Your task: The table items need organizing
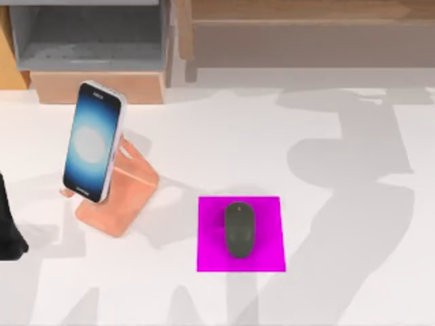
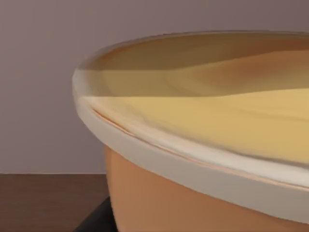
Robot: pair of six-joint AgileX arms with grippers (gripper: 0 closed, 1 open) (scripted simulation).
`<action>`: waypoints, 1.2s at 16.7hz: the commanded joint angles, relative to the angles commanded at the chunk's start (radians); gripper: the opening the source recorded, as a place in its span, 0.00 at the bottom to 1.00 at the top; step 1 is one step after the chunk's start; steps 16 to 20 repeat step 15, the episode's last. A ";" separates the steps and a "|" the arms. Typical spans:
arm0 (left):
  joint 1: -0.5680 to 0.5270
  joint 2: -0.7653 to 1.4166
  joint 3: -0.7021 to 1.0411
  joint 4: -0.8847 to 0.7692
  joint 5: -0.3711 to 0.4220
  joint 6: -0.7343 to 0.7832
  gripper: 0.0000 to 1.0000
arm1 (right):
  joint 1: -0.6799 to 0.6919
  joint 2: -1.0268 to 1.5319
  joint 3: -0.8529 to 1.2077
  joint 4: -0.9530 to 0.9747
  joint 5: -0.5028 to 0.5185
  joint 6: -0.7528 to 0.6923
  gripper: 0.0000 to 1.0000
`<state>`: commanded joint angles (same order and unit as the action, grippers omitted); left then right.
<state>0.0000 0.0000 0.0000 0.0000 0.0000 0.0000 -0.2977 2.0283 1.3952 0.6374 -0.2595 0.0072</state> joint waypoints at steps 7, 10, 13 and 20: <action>0.000 0.000 0.000 0.000 0.000 0.000 1.00 | 0.000 0.000 0.000 0.000 0.000 0.000 0.83; 0.000 0.000 0.000 0.000 0.000 0.000 1.00 | 0.000 0.000 0.000 0.000 0.000 0.000 1.00; 0.000 0.000 0.000 0.000 0.000 0.000 1.00 | 0.000 0.000 0.000 0.000 0.000 0.000 1.00; 0.000 0.000 0.000 0.000 0.000 0.000 1.00 | 0.000 0.000 0.000 0.000 0.000 0.000 1.00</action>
